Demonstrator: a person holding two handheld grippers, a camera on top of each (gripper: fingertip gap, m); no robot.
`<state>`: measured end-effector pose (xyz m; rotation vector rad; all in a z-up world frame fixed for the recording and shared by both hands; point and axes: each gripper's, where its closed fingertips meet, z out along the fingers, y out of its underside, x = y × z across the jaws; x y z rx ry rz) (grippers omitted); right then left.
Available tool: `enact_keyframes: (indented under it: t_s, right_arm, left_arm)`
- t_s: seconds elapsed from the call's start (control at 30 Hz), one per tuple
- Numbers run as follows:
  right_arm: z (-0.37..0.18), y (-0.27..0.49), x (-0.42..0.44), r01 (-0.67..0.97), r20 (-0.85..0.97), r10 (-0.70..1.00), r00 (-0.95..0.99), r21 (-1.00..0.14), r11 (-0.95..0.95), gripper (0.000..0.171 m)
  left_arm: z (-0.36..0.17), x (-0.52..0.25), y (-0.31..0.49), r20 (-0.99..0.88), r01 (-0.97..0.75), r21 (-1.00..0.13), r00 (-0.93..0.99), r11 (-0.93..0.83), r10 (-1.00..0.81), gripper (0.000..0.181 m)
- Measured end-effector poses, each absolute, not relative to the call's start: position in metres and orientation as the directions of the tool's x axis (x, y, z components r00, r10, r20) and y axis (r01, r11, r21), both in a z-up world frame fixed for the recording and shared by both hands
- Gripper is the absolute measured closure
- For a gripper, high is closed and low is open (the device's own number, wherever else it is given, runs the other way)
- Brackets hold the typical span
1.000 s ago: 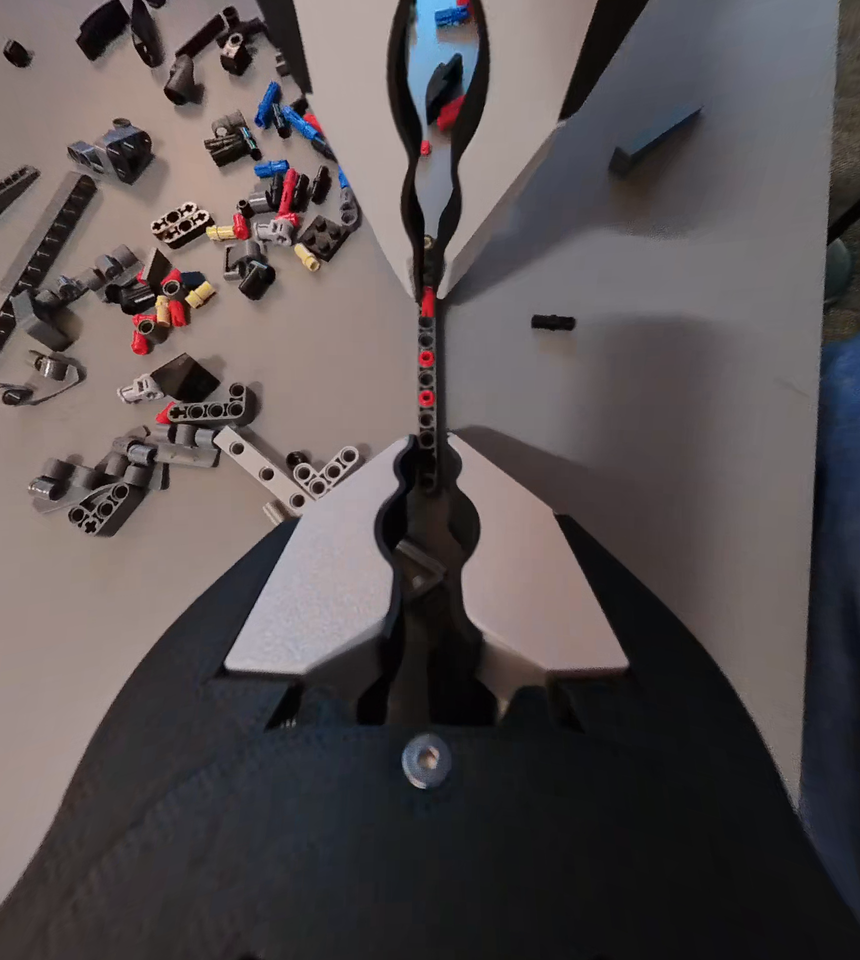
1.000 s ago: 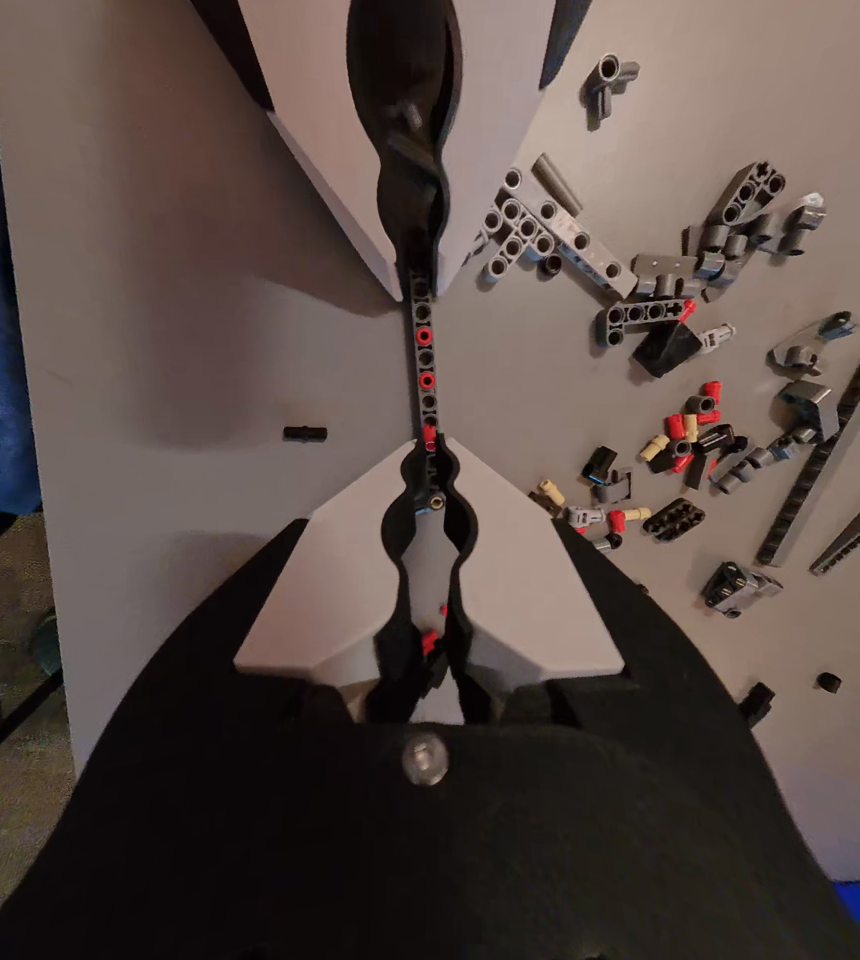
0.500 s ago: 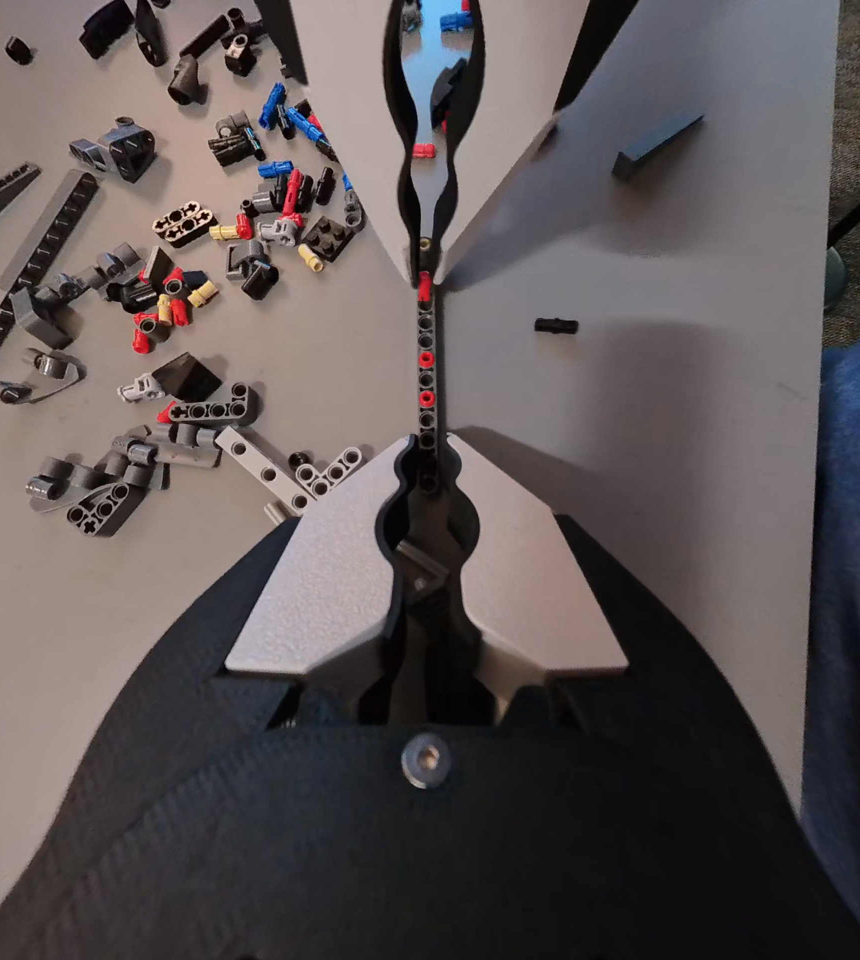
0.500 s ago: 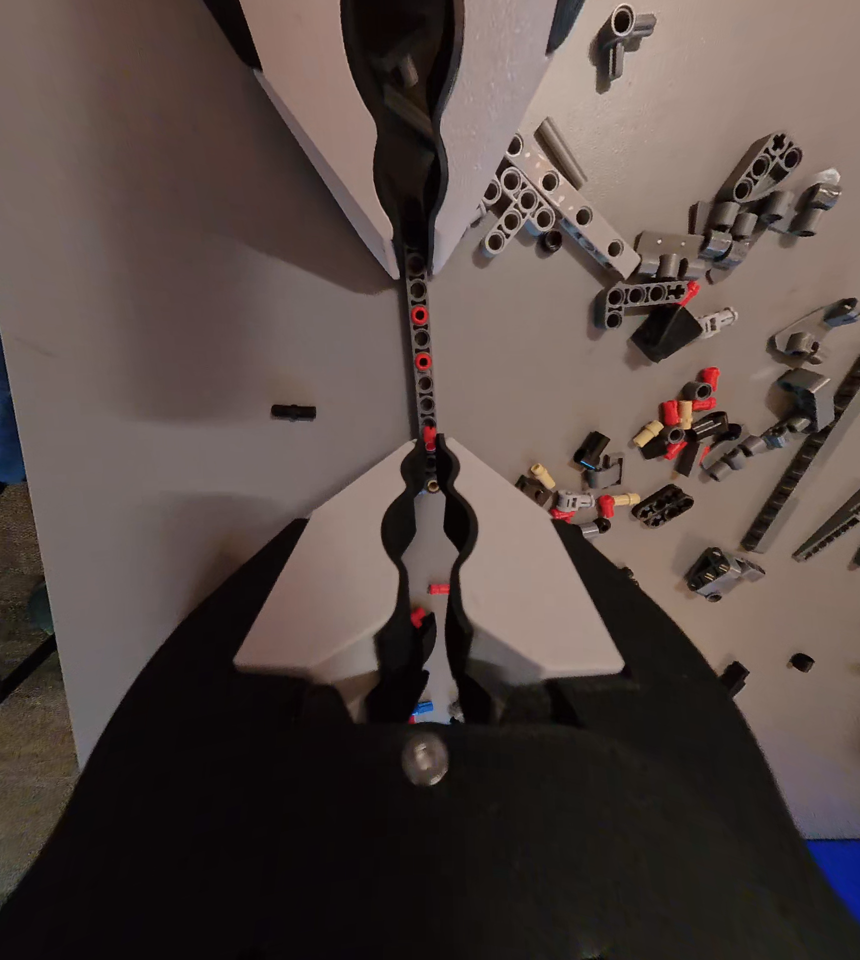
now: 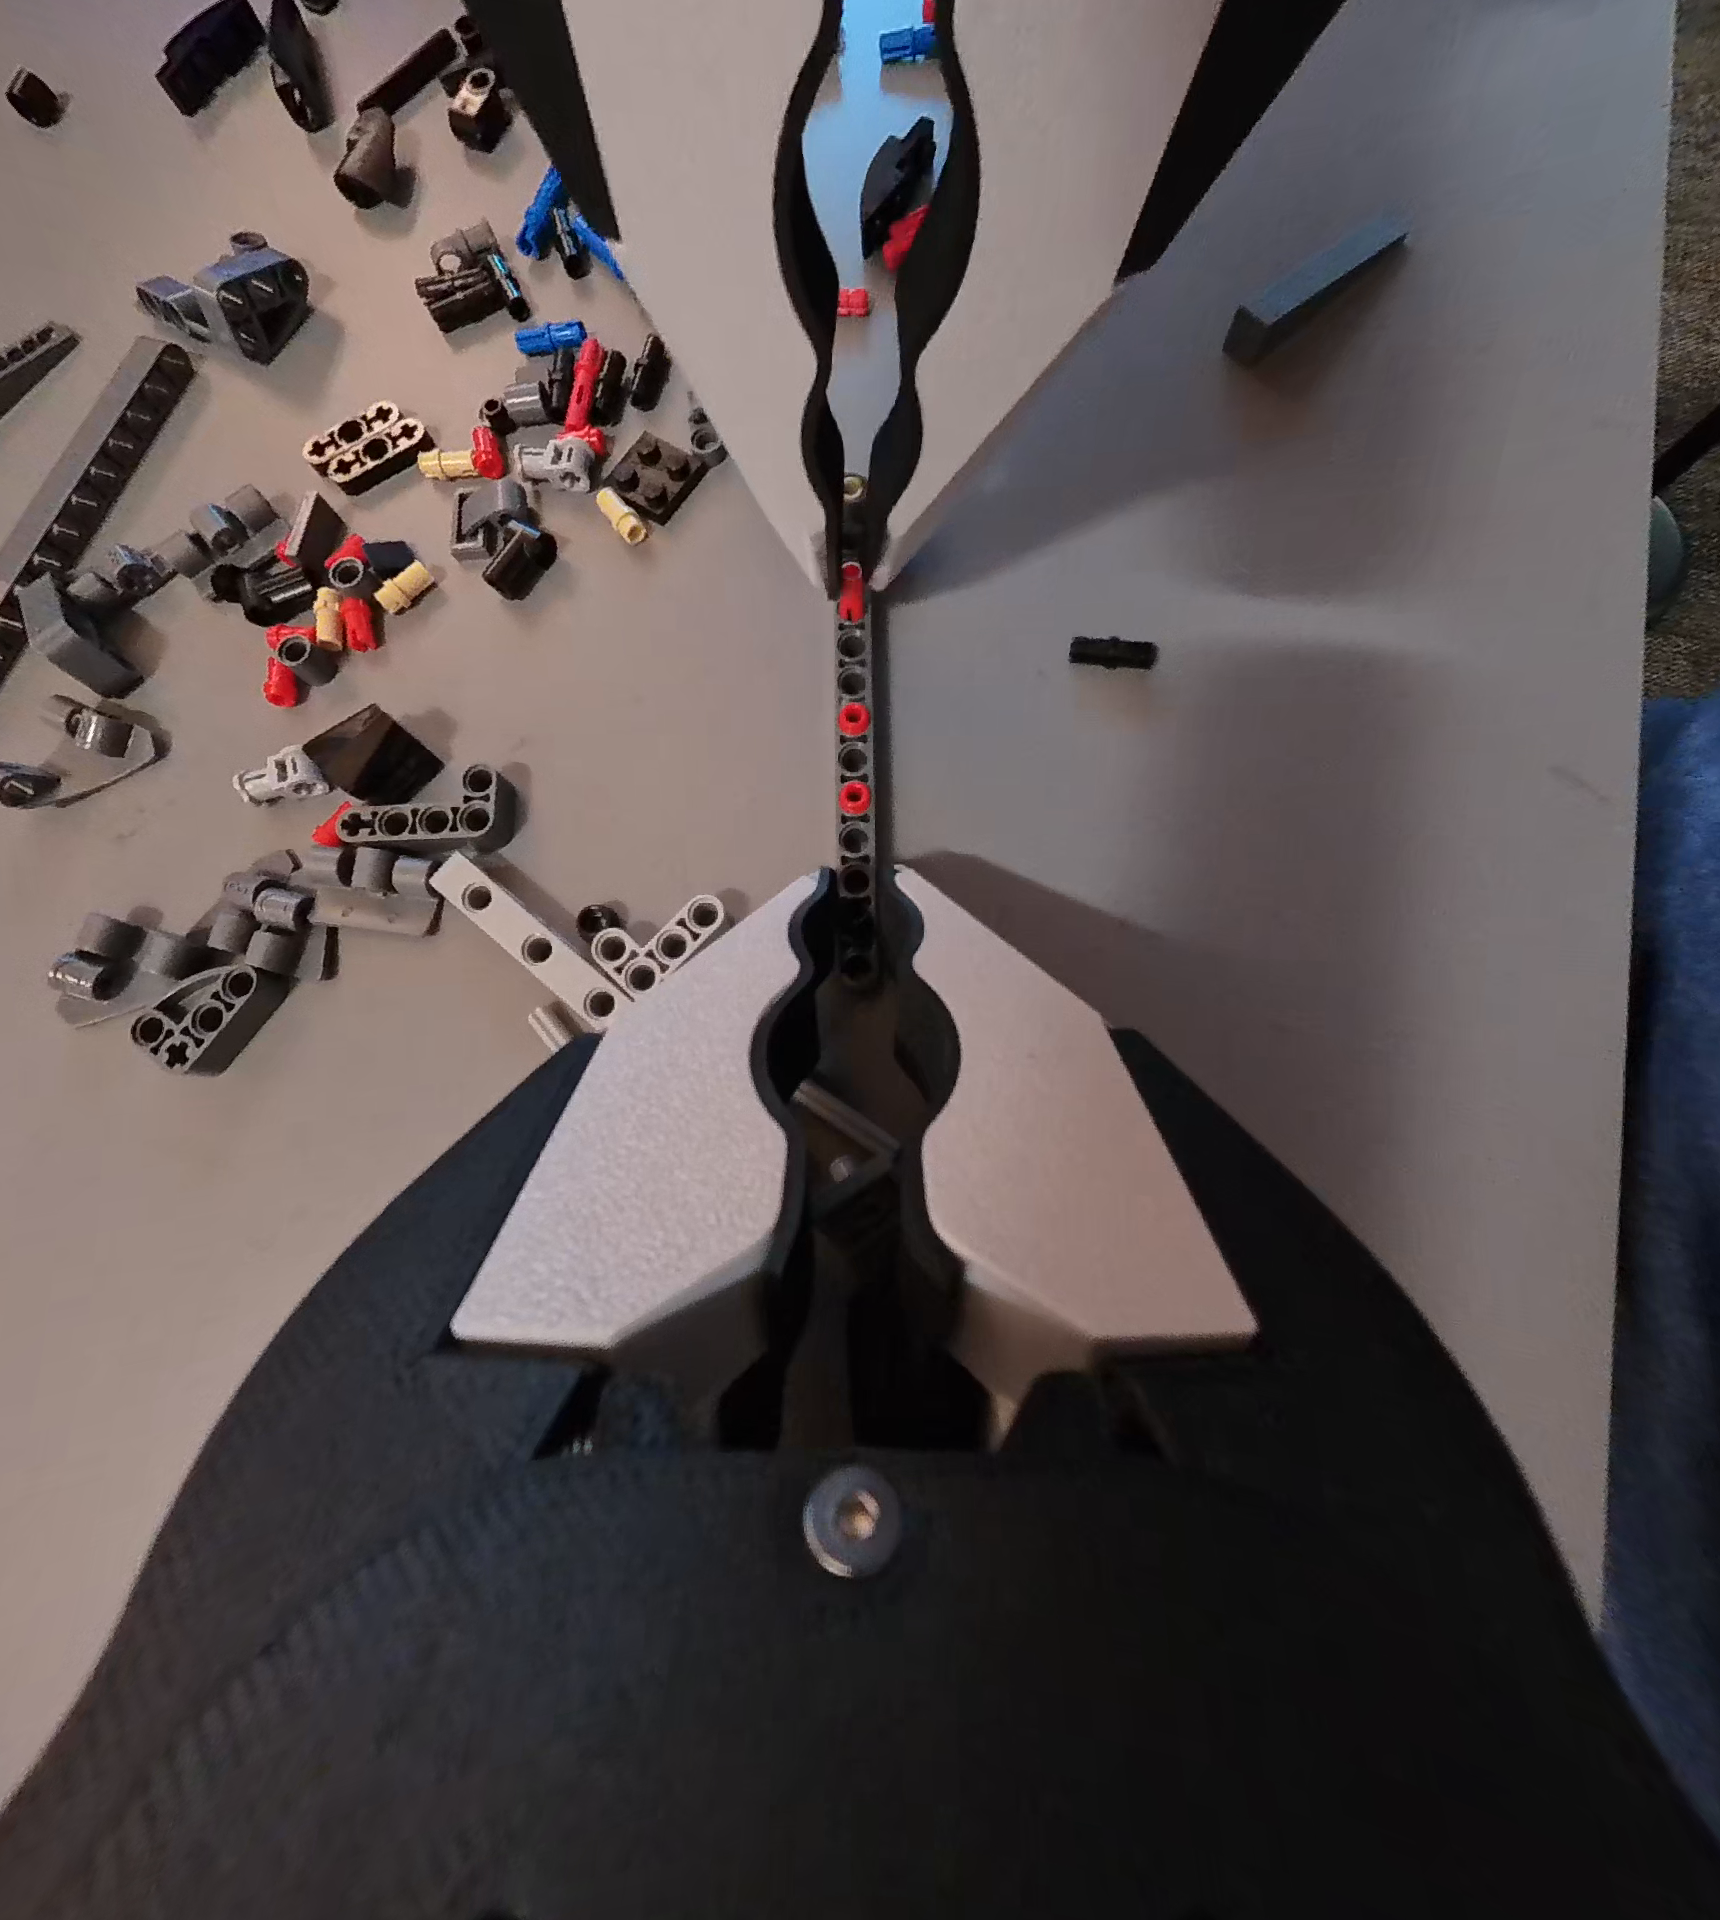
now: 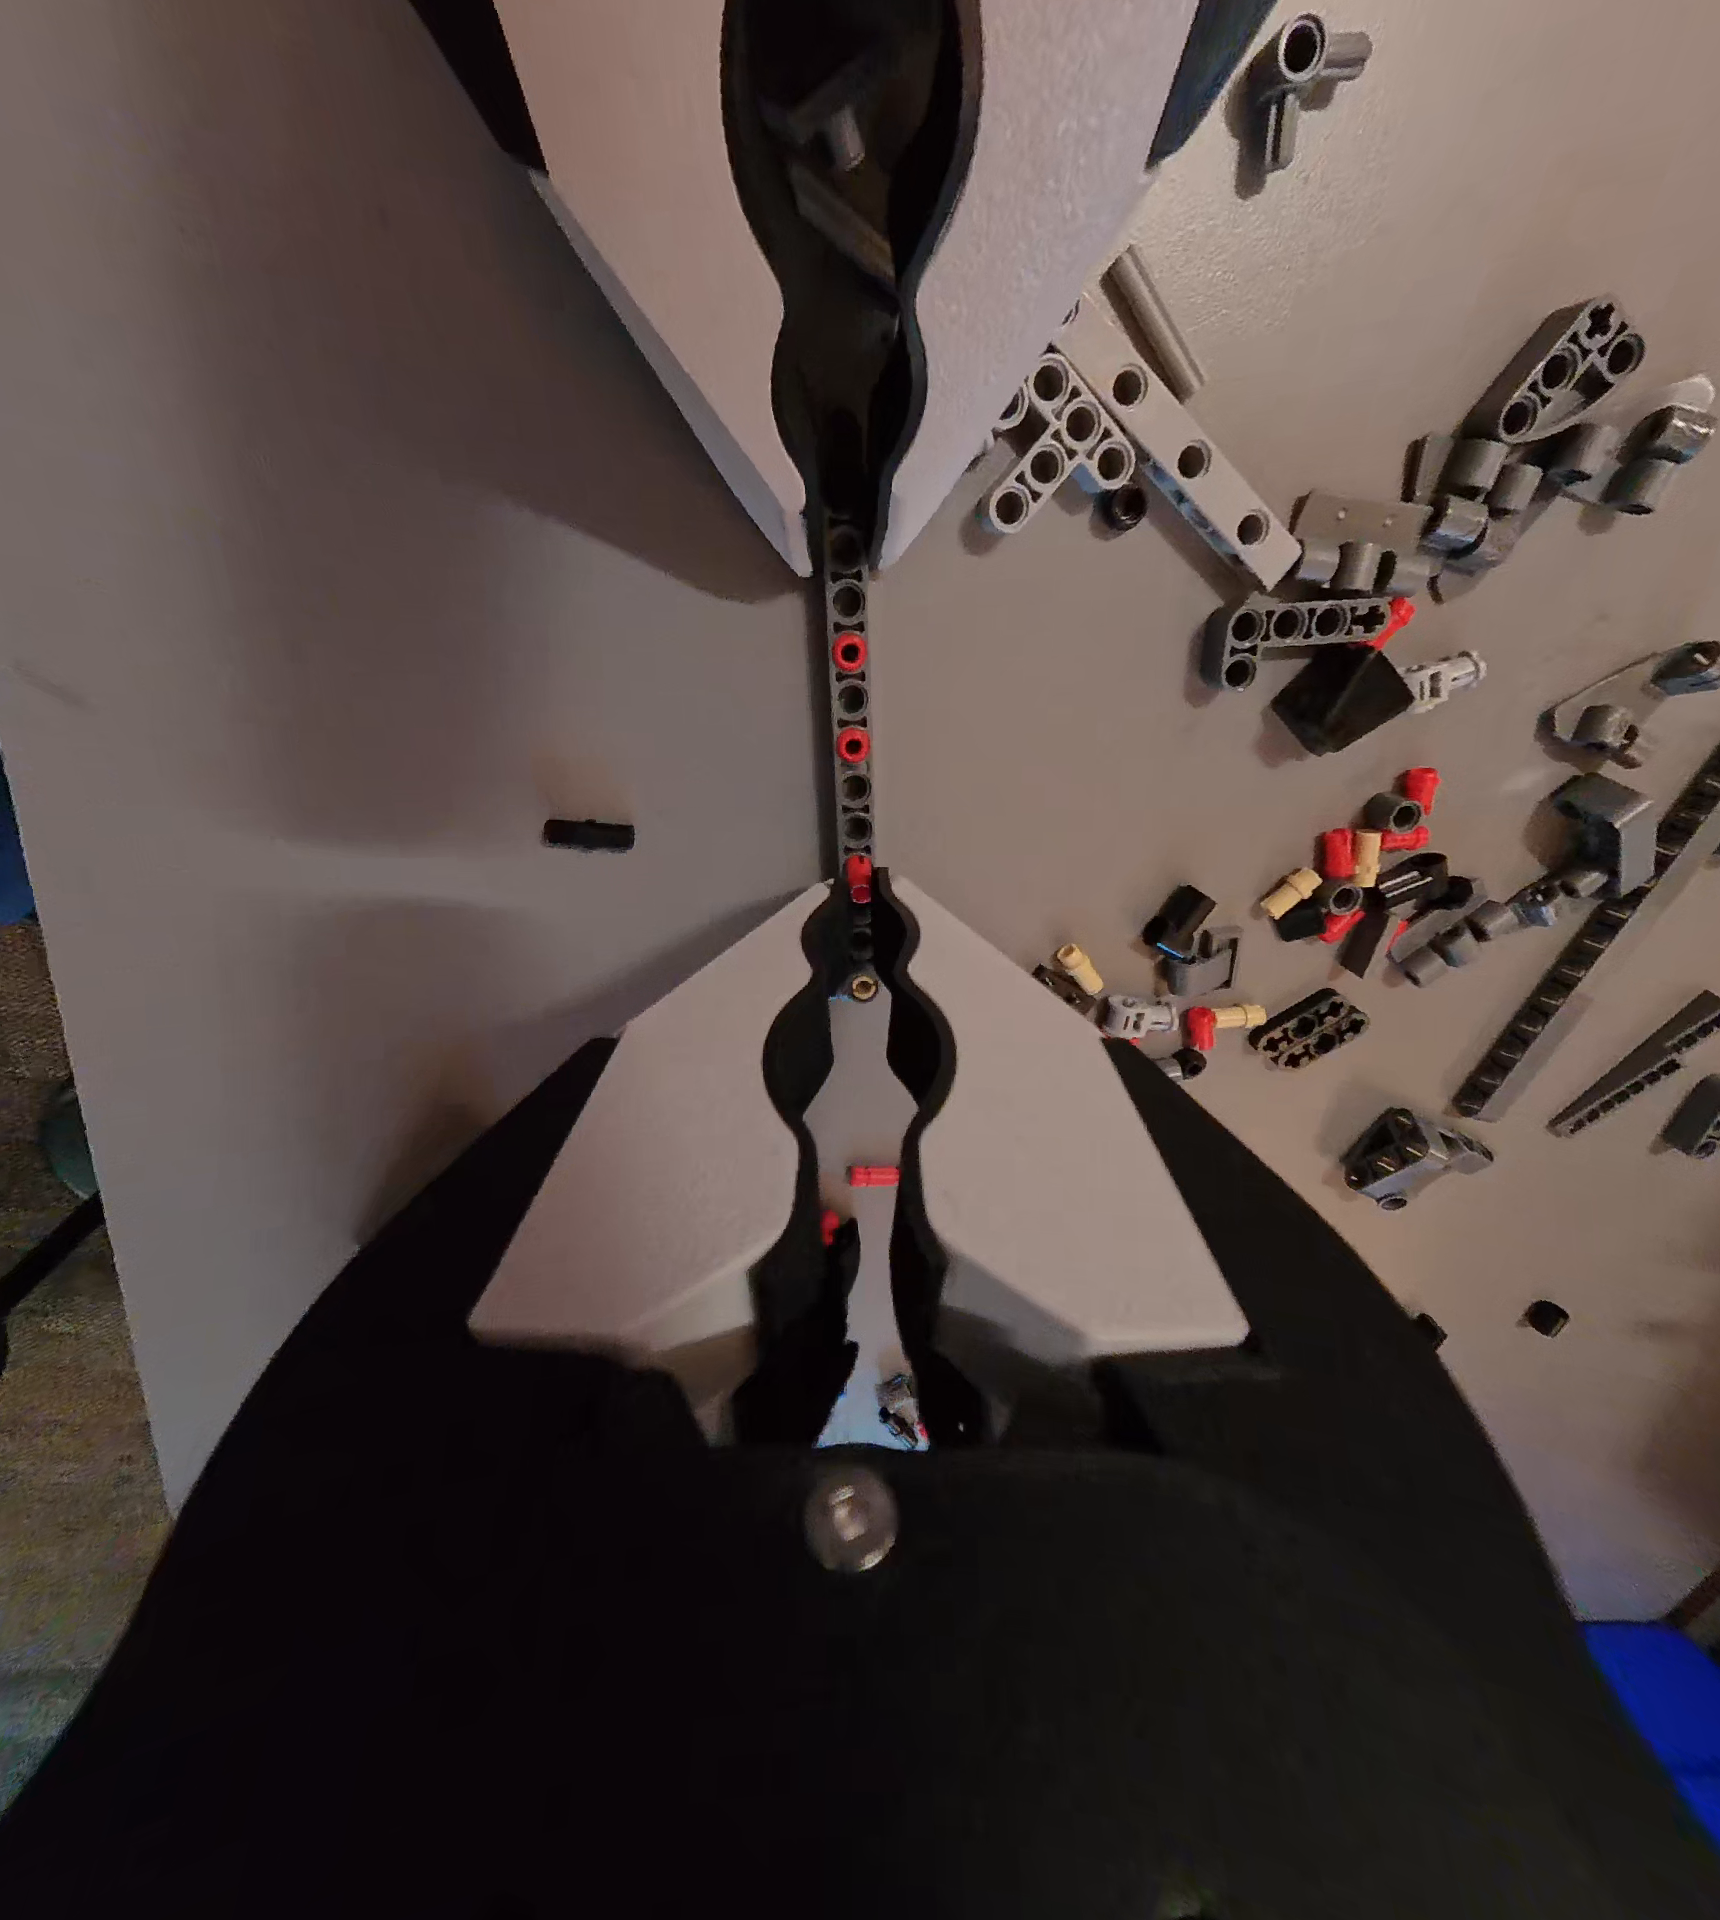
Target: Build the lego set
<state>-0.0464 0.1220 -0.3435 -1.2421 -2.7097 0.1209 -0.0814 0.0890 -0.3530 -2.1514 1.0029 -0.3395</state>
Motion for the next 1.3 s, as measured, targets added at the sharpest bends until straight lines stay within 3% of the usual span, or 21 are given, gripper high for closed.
enact_keyframes:
  t_s: [0.2,0.4,0.6,0.9,1.13,1.3]
  right_arm:
    - [-0.343,0.12,-0.048,0.748,0.123,0.755,-0.644,-0.105,0.655,0.171]
    - [-0.344,0.119,-0.049,0.755,0.13,0.769,-0.626,-0.144,0.639,0.171]
    - [-0.347,0.117,-0.05,0.763,0.139,0.793,-0.593,-0.218,0.608,0.171]
    - [-0.343,0.119,-0.048,0.776,0.022,0.879,-0.475,-0.461,0.431,0.171]
    - [-0.338,0.12,-0.046,0.757,0.011,0.904,-0.428,-0.542,0.365,0.171]
    - [-0.336,0.119,-0.028,0.78,0.047,0.922,-0.383,-0.519,0.35,0.167]
  left_arm:
    - [-0.353,-0.081,0.089,-0.064,-0.557,-0.71,0.661,-0.431,-0.748,0.176]
    - [-0.353,-0.082,0.089,-0.066,-0.557,-0.71,0.661,-0.43,-0.747,0.176]
    - [-0.353,-0.081,0.089,-0.074,-0.562,-0.709,0.66,-0.425,-0.748,0.176]
    - [-0.354,-0.081,0.089,-0.072,-0.56,-0.709,0.661,-0.428,-0.747,0.175]
    - [-0.353,-0.081,0.09,-0.067,-0.557,-0.71,0.663,-0.431,-0.746,0.176]
    - [-0.353,-0.083,0.093,-0.099,-0.562,-0.707,0.679,-0.428,-0.728,0.176]
